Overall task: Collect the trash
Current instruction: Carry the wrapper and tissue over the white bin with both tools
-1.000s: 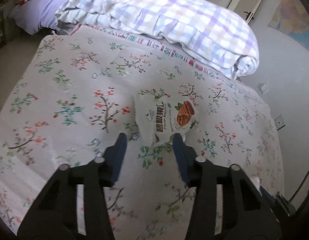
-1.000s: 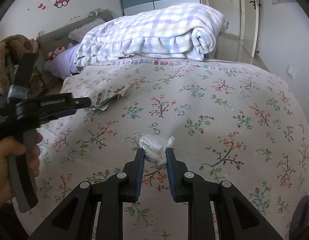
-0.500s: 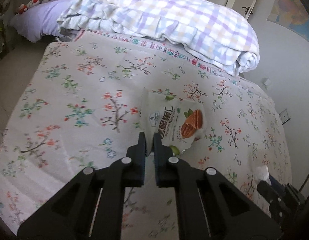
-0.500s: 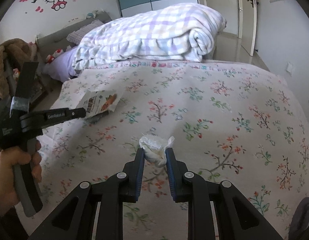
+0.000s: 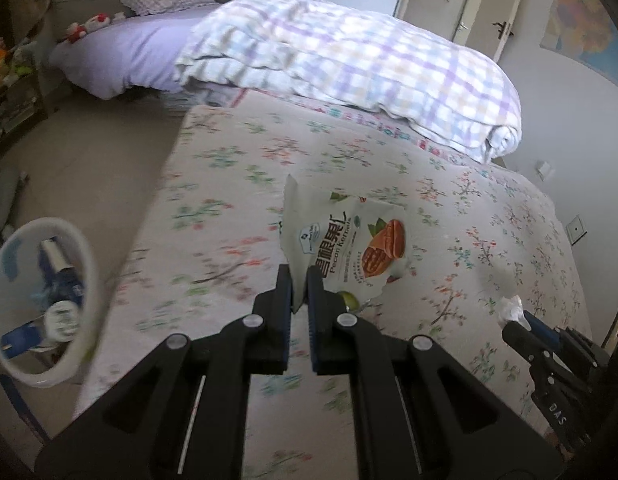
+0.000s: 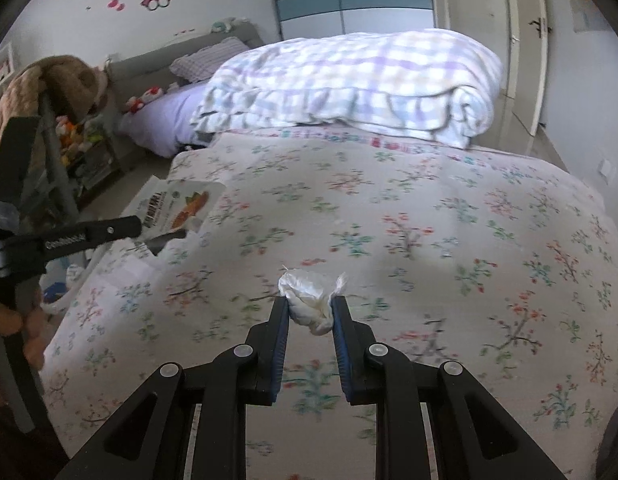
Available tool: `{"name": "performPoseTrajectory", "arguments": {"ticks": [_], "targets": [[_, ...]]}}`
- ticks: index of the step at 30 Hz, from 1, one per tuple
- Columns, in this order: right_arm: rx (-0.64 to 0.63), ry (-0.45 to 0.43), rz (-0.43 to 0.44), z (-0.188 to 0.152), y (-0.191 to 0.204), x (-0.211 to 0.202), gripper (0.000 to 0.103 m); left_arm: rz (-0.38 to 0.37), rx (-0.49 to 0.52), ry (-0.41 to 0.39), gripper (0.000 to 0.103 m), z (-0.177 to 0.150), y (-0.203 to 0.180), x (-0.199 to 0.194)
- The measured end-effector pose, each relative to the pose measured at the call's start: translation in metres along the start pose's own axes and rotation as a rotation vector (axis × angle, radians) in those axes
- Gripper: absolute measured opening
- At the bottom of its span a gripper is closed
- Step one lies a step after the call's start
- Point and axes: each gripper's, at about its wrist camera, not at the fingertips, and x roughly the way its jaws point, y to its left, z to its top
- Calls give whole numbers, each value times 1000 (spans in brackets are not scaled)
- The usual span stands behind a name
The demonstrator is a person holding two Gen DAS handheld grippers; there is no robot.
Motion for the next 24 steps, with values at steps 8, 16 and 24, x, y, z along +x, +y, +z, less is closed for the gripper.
{"name": "performPoseTrajectory", "arguments": {"ticks": [8,16,24], "targets": [[-51,8,39,2,34,10,22,56,-44,-31,8,-6,52,-31],[-90,21,91,2,70,22,22,161,-73,-57,8,-18,108,-59],[-118,51,151,7,109,37,22,286,-164,-38,9,-28,168,-69]]}}
